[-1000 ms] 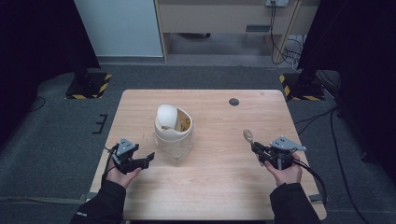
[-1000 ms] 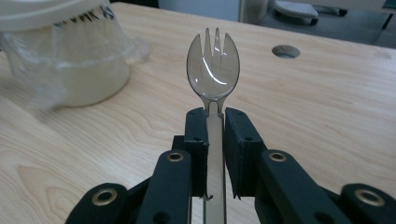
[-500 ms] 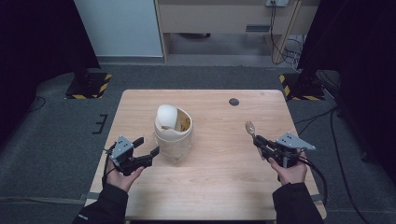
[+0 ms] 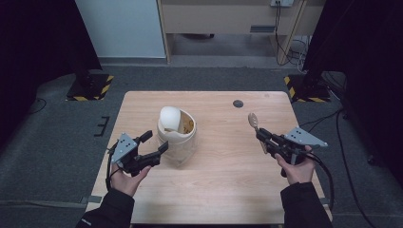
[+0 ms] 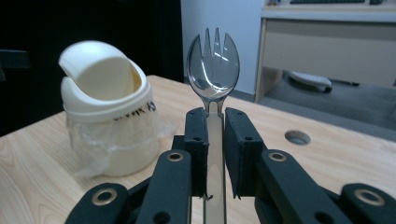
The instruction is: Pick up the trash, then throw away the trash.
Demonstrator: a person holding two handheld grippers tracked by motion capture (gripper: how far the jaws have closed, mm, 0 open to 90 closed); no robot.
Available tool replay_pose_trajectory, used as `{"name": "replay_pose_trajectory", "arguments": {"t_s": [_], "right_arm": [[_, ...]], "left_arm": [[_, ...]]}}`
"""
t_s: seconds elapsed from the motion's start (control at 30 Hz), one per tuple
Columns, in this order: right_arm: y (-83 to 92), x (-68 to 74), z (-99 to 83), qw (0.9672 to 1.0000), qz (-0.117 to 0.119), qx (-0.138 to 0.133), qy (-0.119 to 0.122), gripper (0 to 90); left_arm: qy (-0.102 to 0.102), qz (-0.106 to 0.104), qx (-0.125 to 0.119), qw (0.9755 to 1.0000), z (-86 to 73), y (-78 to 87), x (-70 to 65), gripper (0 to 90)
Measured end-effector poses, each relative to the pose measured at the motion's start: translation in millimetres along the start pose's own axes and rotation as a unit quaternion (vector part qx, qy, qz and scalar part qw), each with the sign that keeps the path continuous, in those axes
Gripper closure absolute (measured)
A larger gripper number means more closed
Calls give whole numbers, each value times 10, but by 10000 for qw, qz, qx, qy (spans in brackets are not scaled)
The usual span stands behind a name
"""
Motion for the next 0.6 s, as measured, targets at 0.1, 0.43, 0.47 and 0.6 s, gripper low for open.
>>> {"name": "replay_pose_trajectory", "arguments": {"t_s": [0.1,0.43,0.47,0.6], "right_arm": [[-21,54,82,9999,84,-121,15,799],[-145,190,281,9986,318,-401,97,799],[-145,190,281,9986,318,-401,97,799],[-177,218,303,9982,382,-455,104,799]], "left_arm": [[58,-118,-141,9998,97,-23,-73,257],[261,-387,-498,9977,388,-177,-245,286],[266,-403,-505,9976,411,-196,-262,286],[294,-513,-559,9967,489,-301,-337,301]]}}
Point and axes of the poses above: each handheld gripper's, and its own axes: y roughly backward along the jaws, z roughly out of its top, x roughly to its left, the point moved 5 cm from there along -y, roughly forward along the jaws, and after that the axes turned 15 degrees about -x, right-handed, at the moved point
